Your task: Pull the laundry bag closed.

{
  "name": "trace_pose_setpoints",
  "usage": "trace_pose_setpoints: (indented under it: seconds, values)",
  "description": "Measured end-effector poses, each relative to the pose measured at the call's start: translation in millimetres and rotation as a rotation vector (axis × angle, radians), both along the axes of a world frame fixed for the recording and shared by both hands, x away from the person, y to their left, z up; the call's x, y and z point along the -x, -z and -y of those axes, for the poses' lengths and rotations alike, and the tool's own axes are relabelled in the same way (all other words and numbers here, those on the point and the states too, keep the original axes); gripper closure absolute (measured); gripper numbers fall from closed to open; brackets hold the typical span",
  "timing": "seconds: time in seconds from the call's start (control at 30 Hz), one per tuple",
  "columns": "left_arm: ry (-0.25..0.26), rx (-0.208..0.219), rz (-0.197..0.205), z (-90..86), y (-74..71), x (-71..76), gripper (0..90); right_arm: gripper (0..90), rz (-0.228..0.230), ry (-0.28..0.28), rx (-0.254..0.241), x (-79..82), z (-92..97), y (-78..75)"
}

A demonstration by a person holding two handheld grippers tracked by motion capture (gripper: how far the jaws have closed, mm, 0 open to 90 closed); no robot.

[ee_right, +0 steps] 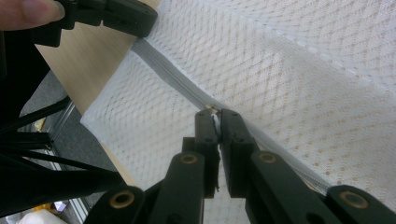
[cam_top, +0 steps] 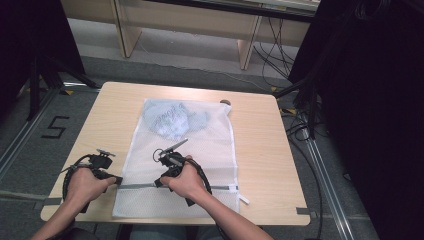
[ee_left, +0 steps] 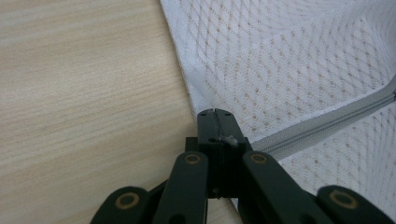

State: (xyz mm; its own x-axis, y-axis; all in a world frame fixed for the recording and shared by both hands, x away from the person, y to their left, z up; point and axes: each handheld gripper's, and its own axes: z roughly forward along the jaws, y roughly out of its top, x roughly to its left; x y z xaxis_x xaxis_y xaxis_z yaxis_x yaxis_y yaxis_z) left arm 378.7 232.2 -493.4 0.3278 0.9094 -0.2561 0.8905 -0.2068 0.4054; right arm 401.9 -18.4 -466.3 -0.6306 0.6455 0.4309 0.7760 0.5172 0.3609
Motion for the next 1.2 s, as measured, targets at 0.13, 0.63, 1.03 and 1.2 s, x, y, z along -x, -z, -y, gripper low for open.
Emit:
trace_pose_setpoints:
  seconds: [0.13,0.63,1.03,1.2]
  values:
    - [0.001,0.001,0.002,-0.1,0.1,0.1,89.9,87.0,-0.017,0.018,0.007,0.7,0.5,-1.1]
    - [-0.004,0.002,0.006,1.0,0.2,0.2,89.9,87.1,-0.008,0.015,0.026,-0.1,6.1,-0.5]
    - [-0.004,0.002,0.006,1.0,0.2,0.2,89.9,87.1,-0.017,0.027,0.010,-0.7,9.4,-1.6]
    - [-0.005,0.004,0.004,1.0,0.3,0.2,89.9,87.1,-0.018,0.033,0.060,-0.5,11.3,-3.7]
